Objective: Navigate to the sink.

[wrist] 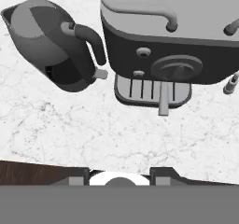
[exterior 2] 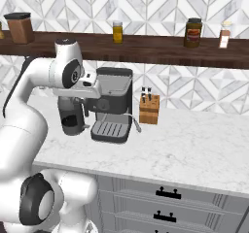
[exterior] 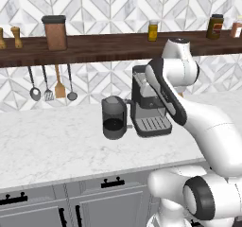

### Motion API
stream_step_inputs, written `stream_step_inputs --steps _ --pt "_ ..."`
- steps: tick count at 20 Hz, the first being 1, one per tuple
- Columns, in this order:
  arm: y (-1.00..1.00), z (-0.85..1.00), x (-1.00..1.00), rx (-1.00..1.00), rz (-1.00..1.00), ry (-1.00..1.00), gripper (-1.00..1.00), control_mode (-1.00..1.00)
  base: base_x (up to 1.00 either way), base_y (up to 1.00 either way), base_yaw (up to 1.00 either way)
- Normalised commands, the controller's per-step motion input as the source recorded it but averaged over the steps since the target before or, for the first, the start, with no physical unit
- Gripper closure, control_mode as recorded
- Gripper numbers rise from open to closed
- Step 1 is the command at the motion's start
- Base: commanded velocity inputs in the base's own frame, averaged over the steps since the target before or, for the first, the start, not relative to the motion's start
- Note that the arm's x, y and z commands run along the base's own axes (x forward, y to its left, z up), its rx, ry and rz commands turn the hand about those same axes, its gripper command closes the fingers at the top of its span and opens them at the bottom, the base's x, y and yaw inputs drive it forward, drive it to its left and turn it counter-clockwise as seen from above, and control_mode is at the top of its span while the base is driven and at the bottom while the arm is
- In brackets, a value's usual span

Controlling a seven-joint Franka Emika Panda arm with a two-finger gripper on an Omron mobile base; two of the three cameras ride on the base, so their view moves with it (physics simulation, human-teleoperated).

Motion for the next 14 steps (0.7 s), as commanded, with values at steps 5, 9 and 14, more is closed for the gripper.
stream_step_inputs --steps 5,9,14 --pt "0.07 0.00 -0.74 0.00 0.02 -0.12 -1.00 -1.00 0.00 0.00 0.00" --pt "0.09 0.00 -1.00 0.00 0.00 -0.23 -1.00 -1.00 0.00 0.00 0.00" --pt "0.00 0.02 -0.84 0.00 0.00 -0.25 -1.00 -1.00 0.00 0.00 0.00"
